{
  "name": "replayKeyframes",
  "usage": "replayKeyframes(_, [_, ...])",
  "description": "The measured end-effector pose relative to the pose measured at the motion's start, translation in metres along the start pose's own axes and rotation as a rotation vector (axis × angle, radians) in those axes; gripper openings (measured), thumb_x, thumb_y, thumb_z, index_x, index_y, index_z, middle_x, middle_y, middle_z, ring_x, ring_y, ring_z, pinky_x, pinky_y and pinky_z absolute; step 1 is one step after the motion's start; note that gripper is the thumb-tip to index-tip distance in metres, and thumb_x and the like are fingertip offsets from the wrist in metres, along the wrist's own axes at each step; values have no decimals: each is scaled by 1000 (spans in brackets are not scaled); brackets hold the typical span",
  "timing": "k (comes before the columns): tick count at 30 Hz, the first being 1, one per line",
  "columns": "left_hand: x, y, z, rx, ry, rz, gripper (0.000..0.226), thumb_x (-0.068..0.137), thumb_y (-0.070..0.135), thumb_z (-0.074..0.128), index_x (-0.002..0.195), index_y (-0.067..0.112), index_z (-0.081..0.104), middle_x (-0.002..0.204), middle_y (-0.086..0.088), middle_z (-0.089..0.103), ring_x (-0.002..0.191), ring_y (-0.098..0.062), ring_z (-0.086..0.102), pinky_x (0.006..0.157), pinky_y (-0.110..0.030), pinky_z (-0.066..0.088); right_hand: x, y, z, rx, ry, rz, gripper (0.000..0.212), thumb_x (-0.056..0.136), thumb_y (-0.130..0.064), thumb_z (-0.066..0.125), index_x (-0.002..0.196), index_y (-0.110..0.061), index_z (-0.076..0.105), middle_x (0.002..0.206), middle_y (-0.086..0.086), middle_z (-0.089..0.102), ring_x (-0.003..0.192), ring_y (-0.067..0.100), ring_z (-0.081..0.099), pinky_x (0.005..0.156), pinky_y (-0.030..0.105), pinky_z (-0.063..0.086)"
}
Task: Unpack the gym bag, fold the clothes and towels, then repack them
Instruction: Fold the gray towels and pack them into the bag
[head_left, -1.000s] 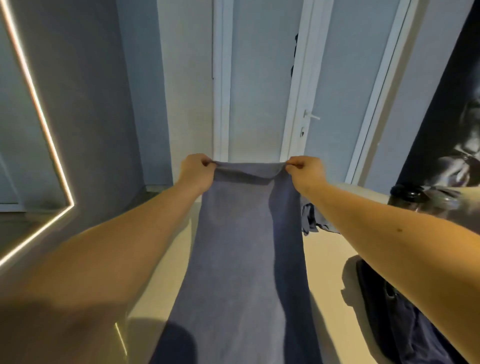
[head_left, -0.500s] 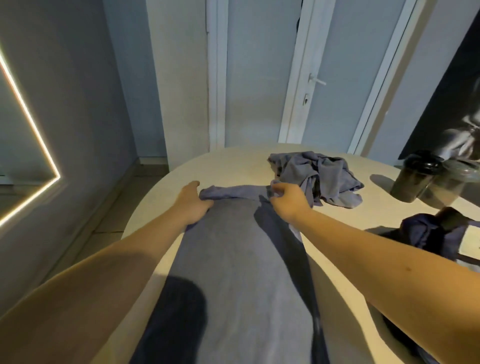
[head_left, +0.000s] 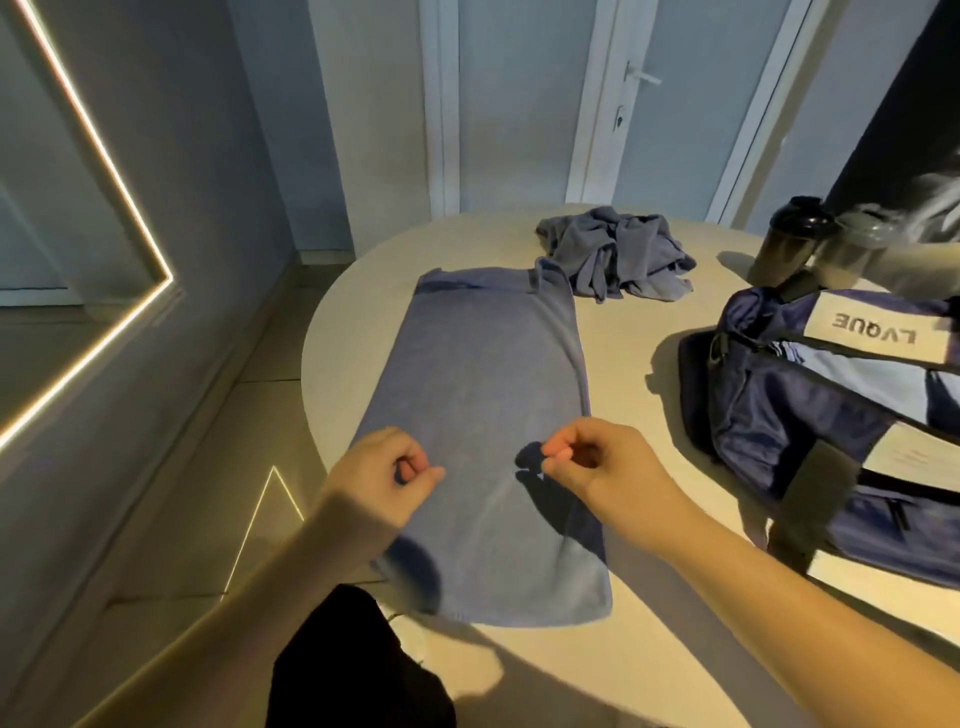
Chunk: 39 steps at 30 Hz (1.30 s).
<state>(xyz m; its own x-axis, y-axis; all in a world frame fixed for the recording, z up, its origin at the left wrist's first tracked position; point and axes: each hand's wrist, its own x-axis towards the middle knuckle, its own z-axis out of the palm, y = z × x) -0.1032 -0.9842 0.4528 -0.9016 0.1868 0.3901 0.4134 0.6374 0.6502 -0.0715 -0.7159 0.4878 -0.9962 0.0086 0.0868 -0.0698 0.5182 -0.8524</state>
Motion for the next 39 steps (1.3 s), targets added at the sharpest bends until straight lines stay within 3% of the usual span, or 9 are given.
replayKeyframes(8, [-73, 14, 10, 146, -2, 253, 24, 80, 41, 70, 70, 21, 63, 79, 13, 57, 76, -12, 51, 70, -36, 44, -94, 25, 0, -260, -204, -261, 13, 90, -20, 73, 92, -32, 73, 98, -21, 60, 104, 5, 55, 87, 13, 40])
replayKeyframes(12, [-101, 2, 9, 237, -117, 247, 49, 76, 69, 73, 102, 28, 68, 114, 14, 58, 108, -10, 52, 96, -32, 38, -110, 45, 5, -292, -222, -310, 23, 88, -41, 68, 110, -35, 73, 114, -26, 50, 120, 7, 43, 98, 18, 37])
replayKeyframes(17, [-112, -11, 17, 348, -11, 414, 48, 86, 50, 73, 119, 22, 53, 125, 0, 57, 121, -19, 50, 108, -26, 29, -111, 51, 15, -234, -79, -306, 15, 92, -22, 71, 99, -34, 77, 108, -27, 55, 116, 6, 48, 95, 21, 42])
replayKeyframes(21, [-101, -7, 19, 365, -42, 320, 37, 73, 32, 87, 100, 21, 64, 115, 7, 58, 106, -21, 59, 93, -22, 27, -111, 51, 15, -227, -32, -342, 18, 95, -16, 67, 91, -33, 73, 106, -26, 59, 110, 9, 52, 90, 27, 46])
replayKeyframes(24, [-95, 0, 10, 371, -133, 268, 42, 63, 20, 91, 96, 24, 65, 111, 12, 59, 100, -16, 57, 83, -26, 35, -113, 48, 11, -206, -82, -262, 23, 84, -44, 67, 104, -34, 73, 116, -30, 53, 120, 6, 47, 97, 25, 44])
replayKeyframes(28, [-92, 5, -10, 311, -193, 313, 38, 70, 0, 65, 101, 22, 70, 114, 12, 61, 106, -12, 58, 91, -28, 46, -113, 54, 13, -222, -83, -272, 27, 86, -36, 69, 112, -31, 75, 119, -33, 48, 123, 4, 45, 99, 24, 44])
replayKeyframes(33, [-87, -7, -36, 199, -174, 235, 24, 87, 21, 54, 104, 19, 71, 112, 18, 63, 109, -1, 57, 94, -20, 44, -112, 55, 15, -252, 35, -328, 24, 92, -7, 69, 95, -30, 77, 107, -32, 58, 112, -2, 50, 92, 9, 39])
replayKeyframes(36, [-84, -3, -46, 121, -116, -24, 13, 90, 30, 65, 100, 30, 74, 109, 31, 61, 107, 1, 59, 90, -19, 47, -113, 49, 12, -212, 74, -308, 25, 98, -12, 61, 90, -34, 69, 101, -28, 62, 109, 2, 54, 92, 17, 41])
replayKeyframes(39, [-87, 3, -52, 49, -114, -56, 25, 89, 47, 61, 102, 31, 76, 108, 30, 65, 105, -1, 63, 90, -19, 48, -119, 36, 5, -115, 72, -178, 26, 104, -20, 51, 91, -39, 63, 102, -26, 65, 105, 2, 58, 88, 15, 43])
